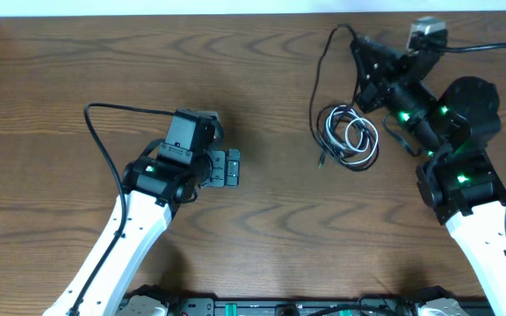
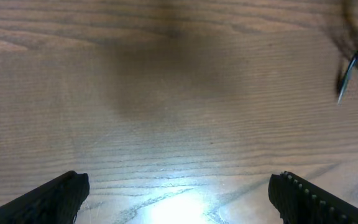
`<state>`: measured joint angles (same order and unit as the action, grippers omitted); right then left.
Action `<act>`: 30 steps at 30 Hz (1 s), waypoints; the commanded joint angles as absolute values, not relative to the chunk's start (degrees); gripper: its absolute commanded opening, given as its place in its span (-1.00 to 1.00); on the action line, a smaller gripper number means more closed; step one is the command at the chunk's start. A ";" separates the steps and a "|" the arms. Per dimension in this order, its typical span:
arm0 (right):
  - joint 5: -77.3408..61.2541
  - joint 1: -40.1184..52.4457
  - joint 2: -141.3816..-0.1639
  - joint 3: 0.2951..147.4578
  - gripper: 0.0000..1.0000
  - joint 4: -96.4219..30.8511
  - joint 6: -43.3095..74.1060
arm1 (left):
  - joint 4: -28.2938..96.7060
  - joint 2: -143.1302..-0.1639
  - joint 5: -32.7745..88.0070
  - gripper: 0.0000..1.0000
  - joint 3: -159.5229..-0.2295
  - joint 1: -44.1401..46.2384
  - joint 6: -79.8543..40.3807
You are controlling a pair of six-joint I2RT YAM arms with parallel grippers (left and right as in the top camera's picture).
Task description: Untangle cables
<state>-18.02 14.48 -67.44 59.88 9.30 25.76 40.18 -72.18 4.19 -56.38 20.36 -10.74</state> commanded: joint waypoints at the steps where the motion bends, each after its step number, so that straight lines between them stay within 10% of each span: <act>1: -10.66 14.28 -67.07 60.55 -0.98 10.04 29.21 | 40.16 -73.10 4.05 0.96 -57.21 20.49 -11.55; 10: 21.65 14.26 -67.55 60.53 -0.98 -12.75 33.82 | 39.66 -73.10 4.05 0.96 -57.21 20.49 -11.55; 24: 34.00 8.38 -71.09 60.53 -0.95 -27.90 31.64 | 39.77 -73.10 4.05 0.96 -57.21 20.51 -11.55; 30: 20.78 7.70 -71.53 60.53 -0.24 -23.70 24.08 | 39.77 -73.10 4.05 0.96 -57.19 20.49 -11.55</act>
<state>29.19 7.99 -71.22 60.05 -25.82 30.28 39.77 -72.88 4.16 -56.38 20.36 -10.76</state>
